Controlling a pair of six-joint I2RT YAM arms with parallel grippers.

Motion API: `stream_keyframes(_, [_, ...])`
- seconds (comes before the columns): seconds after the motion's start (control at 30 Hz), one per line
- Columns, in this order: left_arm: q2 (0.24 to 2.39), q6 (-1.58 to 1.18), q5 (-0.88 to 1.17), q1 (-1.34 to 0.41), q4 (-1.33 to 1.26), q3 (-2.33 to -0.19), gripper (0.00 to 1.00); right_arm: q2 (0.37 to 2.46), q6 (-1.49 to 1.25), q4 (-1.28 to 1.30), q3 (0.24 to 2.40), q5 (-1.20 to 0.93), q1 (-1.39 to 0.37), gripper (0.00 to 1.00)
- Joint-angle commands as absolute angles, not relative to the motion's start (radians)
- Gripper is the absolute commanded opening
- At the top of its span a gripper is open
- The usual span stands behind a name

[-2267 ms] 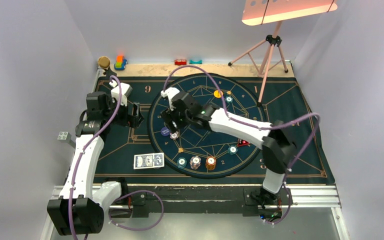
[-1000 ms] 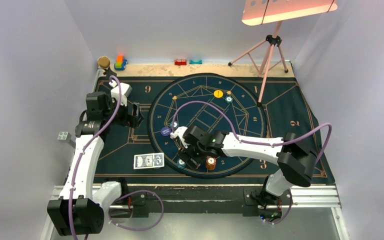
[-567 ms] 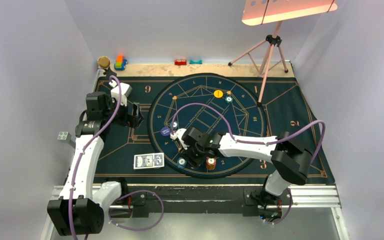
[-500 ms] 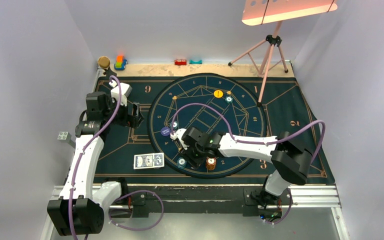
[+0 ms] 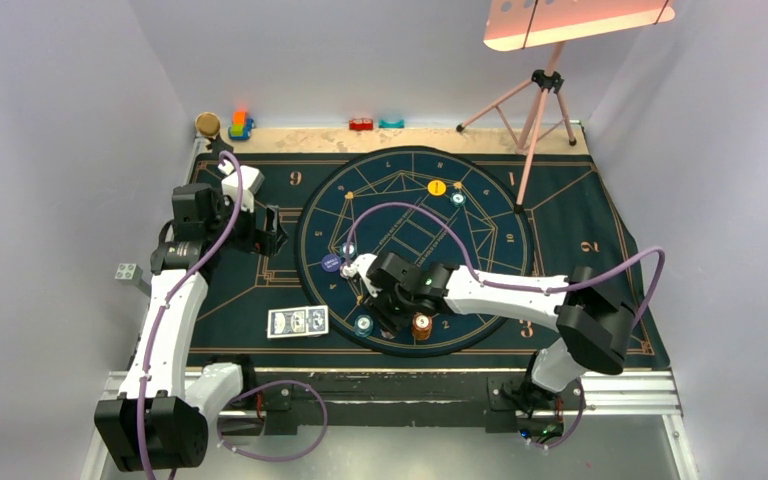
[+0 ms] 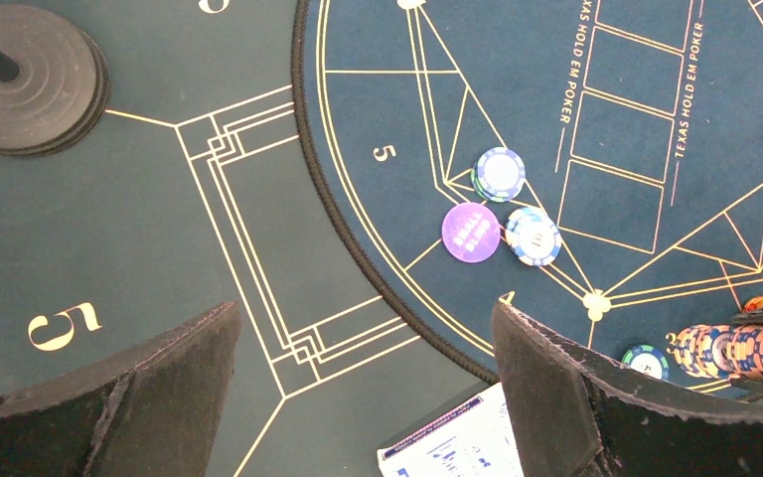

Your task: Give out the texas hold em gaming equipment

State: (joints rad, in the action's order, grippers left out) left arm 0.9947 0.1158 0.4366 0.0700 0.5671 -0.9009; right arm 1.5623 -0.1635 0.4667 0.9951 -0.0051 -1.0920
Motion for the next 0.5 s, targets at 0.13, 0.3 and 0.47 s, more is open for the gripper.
stream_keyframes(0.13, [0.977,0.132,0.460,0.078,0.554,-0.893,1.00,1.497,-0.174,0.509,1.108,0.119,-1.017,0.00])
stream_keyframes(0.3, [0.978,0.132,0.463,0.077,0.554,-0.893,1.00,1.509,-0.216,0.477,1.206,0.166,-0.800,0.00])
stream_keyframes(0.47, [0.982,0.132,0.463,0.077,0.554,-0.892,1.00,1.675,-0.276,0.466,1.362,0.201,-0.578,0.00])
